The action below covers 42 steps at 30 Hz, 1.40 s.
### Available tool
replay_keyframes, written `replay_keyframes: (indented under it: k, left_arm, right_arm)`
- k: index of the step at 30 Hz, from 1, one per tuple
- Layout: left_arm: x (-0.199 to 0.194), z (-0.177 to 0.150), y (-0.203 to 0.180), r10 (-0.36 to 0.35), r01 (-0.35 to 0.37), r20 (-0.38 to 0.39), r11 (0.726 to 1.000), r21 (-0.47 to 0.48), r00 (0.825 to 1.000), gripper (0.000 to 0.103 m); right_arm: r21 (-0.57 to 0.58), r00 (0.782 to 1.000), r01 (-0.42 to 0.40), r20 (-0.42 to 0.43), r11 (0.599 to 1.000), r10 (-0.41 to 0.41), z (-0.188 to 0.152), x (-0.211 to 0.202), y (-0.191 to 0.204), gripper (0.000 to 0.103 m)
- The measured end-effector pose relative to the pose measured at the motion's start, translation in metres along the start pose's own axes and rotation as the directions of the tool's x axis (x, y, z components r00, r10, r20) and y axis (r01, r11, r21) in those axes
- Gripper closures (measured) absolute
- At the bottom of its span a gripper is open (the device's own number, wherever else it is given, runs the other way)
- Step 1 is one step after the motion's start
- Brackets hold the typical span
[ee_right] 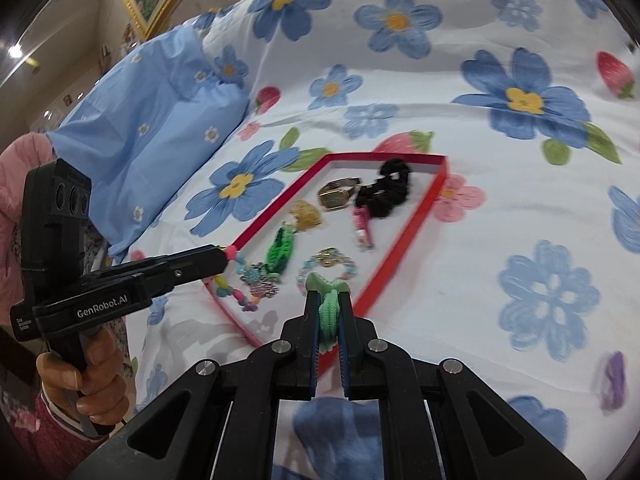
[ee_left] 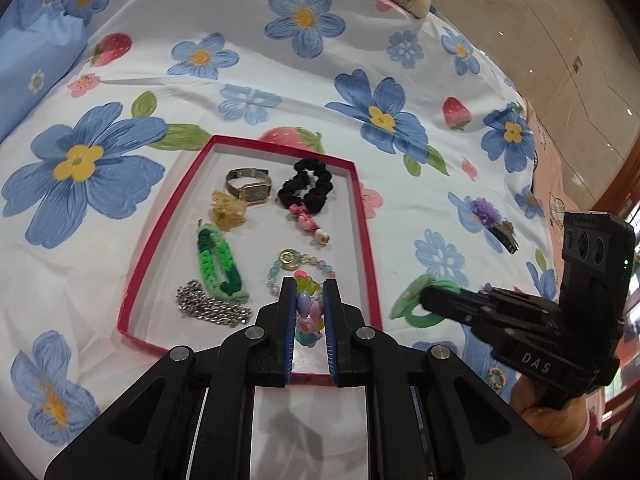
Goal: Organize jewelry
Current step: 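Carry the colorful bracelet and green hair ties with both tools into the tray, then open both tools to release the bracelet and hair ties in the tray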
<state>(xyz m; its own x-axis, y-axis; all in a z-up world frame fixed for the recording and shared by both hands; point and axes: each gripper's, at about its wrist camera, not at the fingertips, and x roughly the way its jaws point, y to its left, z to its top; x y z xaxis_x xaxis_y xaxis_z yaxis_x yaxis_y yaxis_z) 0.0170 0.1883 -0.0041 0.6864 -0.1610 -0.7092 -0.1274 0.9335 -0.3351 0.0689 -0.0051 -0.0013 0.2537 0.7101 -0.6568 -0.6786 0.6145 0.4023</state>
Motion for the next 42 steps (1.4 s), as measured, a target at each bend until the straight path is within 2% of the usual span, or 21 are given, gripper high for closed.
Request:
replay_keyframes:
  k: [10,18,22,28,42]
  left_arm:
    - [0.012,-0.007,0.032,0.003,-0.005,-0.024,0.998,-0.062,1.0,0.092]
    - [0.026,-0.015,0.056,0.006,-0.012,-0.055,0.994,-0.105,0.998,0.092]
    - [0.032,-0.017,0.062,0.025,-0.032,-0.066,0.994,-0.103,0.997,0.092]
    - [0.043,-0.02,0.069,0.061,-0.069,-0.087,0.993,-0.096,0.994,0.091]
    - [0.049,-0.024,0.078,0.077,-0.09,-0.108,0.989,-0.115,0.991,0.091]
  right_arm:
    - [-0.057,0.994,-0.033,-0.103,0.998,0.027,-0.001,0.051,0.026,0.095]
    - [-0.058,0.986,-0.024,-0.166,0.998,0.014,-0.005,0.08,0.024,0.095]
    - [-0.05,0.984,-0.018,-0.179,0.999,0.009,-0.004,0.085,0.019,0.091]
    - [-0.045,0.985,-0.006,-0.175,0.999,-0.002,-0.001,0.085,0.013,0.091]
    - [-0.058,0.984,0.01,-0.179,0.998,-0.02,-0.001,0.082,0.013,0.085]
